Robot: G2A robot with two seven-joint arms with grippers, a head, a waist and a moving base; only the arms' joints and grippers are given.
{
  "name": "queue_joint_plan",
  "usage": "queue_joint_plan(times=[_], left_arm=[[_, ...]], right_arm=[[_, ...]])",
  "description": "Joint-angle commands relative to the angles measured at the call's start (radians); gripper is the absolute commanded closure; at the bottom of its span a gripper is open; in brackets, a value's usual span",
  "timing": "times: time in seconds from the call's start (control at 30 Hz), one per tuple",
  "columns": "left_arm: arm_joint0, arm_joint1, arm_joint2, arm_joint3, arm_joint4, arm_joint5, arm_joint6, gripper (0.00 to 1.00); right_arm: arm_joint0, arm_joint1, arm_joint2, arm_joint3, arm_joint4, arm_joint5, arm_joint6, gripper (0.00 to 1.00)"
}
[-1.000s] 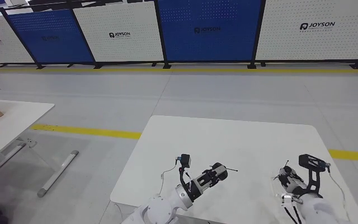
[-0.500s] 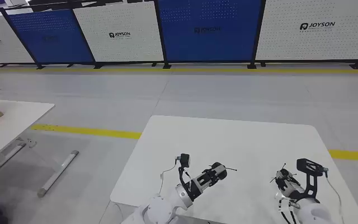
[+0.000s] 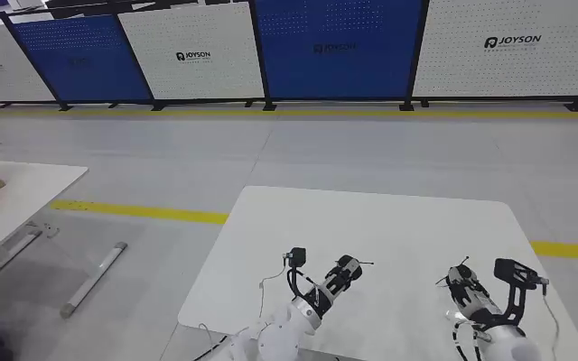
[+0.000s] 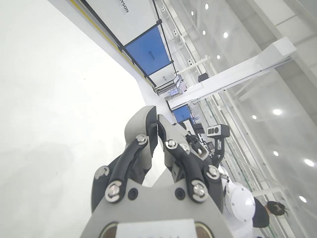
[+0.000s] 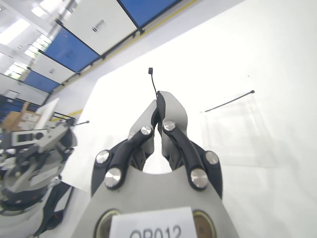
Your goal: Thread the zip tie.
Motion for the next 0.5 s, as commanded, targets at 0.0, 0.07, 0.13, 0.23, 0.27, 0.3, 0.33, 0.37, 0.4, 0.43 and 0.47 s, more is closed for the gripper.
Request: queue_joint_plan(times=[0.0, 0.07, 0.13, 0.23, 0.27, 0.3, 0.33, 0.37, 0.4, 0.43, 0.47], left_arm=[[0.0, 0.0, 0.0, 0.0, 0.0, 0.0, 0.0, 1.0], [0.0, 0.0, 0.0, 0.0, 0.0, 0.0, 0.0, 1.0], [0.0, 0.0, 0.0, 0.0, 0.0, 0.0, 0.0, 1.0], [0.0, 0.0, 0.0, 0.0, 0.0, 0.0, 0.0, 1.0], [0.0, 0.0, 0.0, 0.0, 0.0, 0.0, 0.0, 1.0], [0.0, 0.0, 0.0, 0.0, 0.0, 0.0, 0.0, 1.0], [0.0, 0.0, 0.0, 0.0, 0.0, 0.0, 0.0, 1.0], [0.0, 0.0, 0.0, 0.0, 0.0, 0.0, 0.0, 1.0], [0.0, 0.0, 0.0, 0.0, 0.0, 0.0, 0.0, 1.0], [0.0, 0.0, 0.0, 0.0, 0.0, 0.0, 0.0, 1.0], [0.0, 0.0, 0.0, 0.0, 0.0, 0.0, 0.0, 1.0]], right_arm=[[-0.022, 0.0, 0.012, -0.002, 0.043, -0.047, -0.03, 1.0], [-0.024, 0.0, 0.012, -0.003, 0.046, -0.051, -0.026, 1.0], [-0.024, 0.0, 0.012, -0.003, 0.046, -0.051, -0.026, 1.0], [-0.024, 0.0, 0.012, -0.003, 0.046, -0.051, -0.026, 1.0], [-0.024, 0.0, 0.012, -0.003, 0.046, -0.051, -0.026, 1.0], [-0.024, 0.0, 0.012, -0.003, 0.046, -0.051, -0.026, 1.0], [-0.024, 0.0, 0.012, -0.003, 0.046, -0.051, -0.026, 1.0], [-0.024, 0.0, 0.012, -0.003, 0.046, -0.051, -0.026, 1.0], [-0.024, -0.001, 0.008, 0.002, 0.057, -0.057, -0.033, 1.0], [-0.024, -0.003, 0.005, 0.006, 0.08, -0.069, -0.055, 1.0], [-0.027, -0.005, -0.001, 0.016, 0.126, -0.087, -0.066, 1.0]])
